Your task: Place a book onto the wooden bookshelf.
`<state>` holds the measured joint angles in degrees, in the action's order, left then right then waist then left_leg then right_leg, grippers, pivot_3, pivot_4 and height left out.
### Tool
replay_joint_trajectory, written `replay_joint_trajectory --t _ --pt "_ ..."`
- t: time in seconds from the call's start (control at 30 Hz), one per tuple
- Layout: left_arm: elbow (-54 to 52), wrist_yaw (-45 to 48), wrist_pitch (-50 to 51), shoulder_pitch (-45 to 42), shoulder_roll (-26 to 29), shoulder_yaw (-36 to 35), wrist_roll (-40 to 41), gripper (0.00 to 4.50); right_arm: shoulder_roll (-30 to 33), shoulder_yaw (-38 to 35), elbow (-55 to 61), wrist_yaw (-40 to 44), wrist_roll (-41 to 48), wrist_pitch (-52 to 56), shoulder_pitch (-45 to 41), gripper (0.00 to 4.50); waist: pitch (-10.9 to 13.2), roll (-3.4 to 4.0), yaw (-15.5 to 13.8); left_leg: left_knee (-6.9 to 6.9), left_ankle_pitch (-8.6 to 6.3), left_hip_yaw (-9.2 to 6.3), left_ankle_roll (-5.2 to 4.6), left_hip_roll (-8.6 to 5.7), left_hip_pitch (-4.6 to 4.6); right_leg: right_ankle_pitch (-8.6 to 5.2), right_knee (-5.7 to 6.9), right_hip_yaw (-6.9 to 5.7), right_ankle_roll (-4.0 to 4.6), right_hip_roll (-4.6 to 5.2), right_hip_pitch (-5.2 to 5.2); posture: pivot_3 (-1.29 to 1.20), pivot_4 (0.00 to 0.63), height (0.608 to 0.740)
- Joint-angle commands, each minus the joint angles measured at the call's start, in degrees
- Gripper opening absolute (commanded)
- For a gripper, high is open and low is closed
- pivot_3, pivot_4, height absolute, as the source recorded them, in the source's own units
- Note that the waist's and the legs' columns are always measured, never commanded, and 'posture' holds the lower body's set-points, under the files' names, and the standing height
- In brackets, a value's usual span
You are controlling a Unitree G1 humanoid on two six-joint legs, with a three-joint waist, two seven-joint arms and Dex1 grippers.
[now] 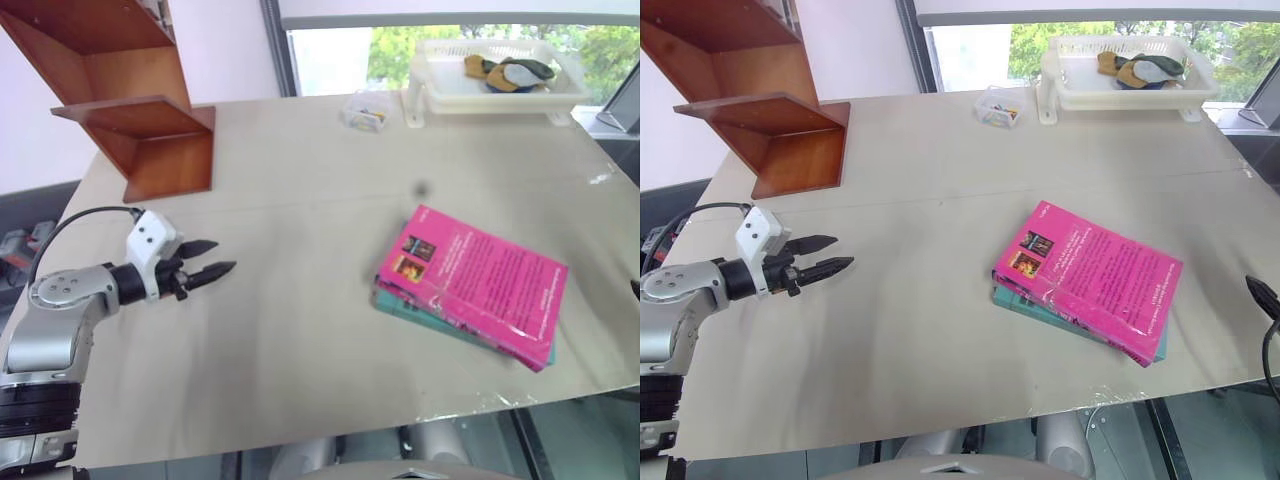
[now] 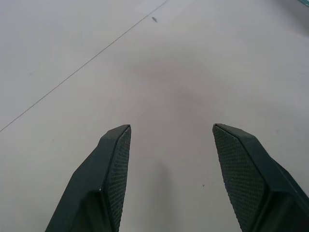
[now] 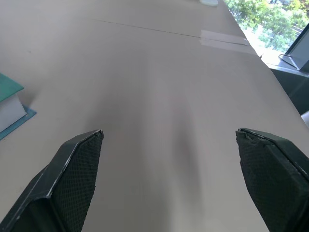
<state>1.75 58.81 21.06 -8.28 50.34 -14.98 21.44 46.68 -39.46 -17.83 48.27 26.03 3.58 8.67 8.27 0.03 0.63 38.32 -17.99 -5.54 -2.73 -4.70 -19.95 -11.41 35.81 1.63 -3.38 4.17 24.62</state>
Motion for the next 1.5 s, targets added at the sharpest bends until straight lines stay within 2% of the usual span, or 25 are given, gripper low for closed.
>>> replay_joint_trajectory --t 0.03,0.73,0.87,1.03,1.3,1.5 --pt "-0.6 1.0 -0.6 -0.7 1.2 -0.4 0.4 2.82 0.7 -2.6 0.8 -0.5 0.8 -1.3 -0.3 4.5 0.0 0.0 0.0 0.0 0.0 0.0 0.0 0.0 0.0 0.0 0.0 0.0 0.0 0.0 0.0 0.0 0.15 0.74" --pt "-2.1 1.3 -0.3 0.7 0.8 -1.4 1.1 2.82 0.3 -0.9 -0.4 -0.9 -0.1 -2.8 -1.8 4.5 0.0 0.0 0.0 0.0 0.0 0.0 0.0 0.0 0.0 0.0 0.0 0.0 0.0 0.0 0.0 0.0 0.15 0.74" --pt "-3.7 2.3 -0.1 0.7 1.4 -1.5 1.7 2.82 -0.5 1.0 -0.7 -2.3 -0.9 -4.1 -5.0 4.5 0.0 0.0 0.2 0.0 0.0 0.02 0.0 0.0 0.01 0.0 0.0 0.02 0.0 0.0 0.0 0.0 0.15 0.74" --pt "-7.2 5.4 2.7 -0.9 2.4 -3.2 6.5 2.82 -2.0 4.4 -0.3 -4.0 -2.2 -4.4 -9.3 4.5 0.0 0.0 0.0 0.0 0.0 0.01 0.0 0.01 0.01 0.0 0.02 0.01 0.0 -0.01 0.0 0.0 0.15 0.74" --pt "-12.7 18.5 10.6 2.4 9.5 -8.2 18.7 2.82 -2.0 8.7 -2.2 -1.9 -2.9 -4.4 -13.7 4.5 0.0 0.06 0.2 -0.03 0.0 0.01 0.0 0.01 -0.01 -0.01 -0.01 0.0 0.02 -0.03 0.05 0.0 0.15 0.74" --pt "-14.4 23.6 11.7 4.5 12.9 -12.1 21.7 2.82 -1.3 10.0 -2.6 0.6 -2.7 -3.9 -14.0 4.5 0.1 0.07 0.2 -0.02 0.0 0.01 0.0 0.01 -0.02 -0.01 -0.02 -0.01 0.02 -0.04 0.04 0.0 0.15 0.74"
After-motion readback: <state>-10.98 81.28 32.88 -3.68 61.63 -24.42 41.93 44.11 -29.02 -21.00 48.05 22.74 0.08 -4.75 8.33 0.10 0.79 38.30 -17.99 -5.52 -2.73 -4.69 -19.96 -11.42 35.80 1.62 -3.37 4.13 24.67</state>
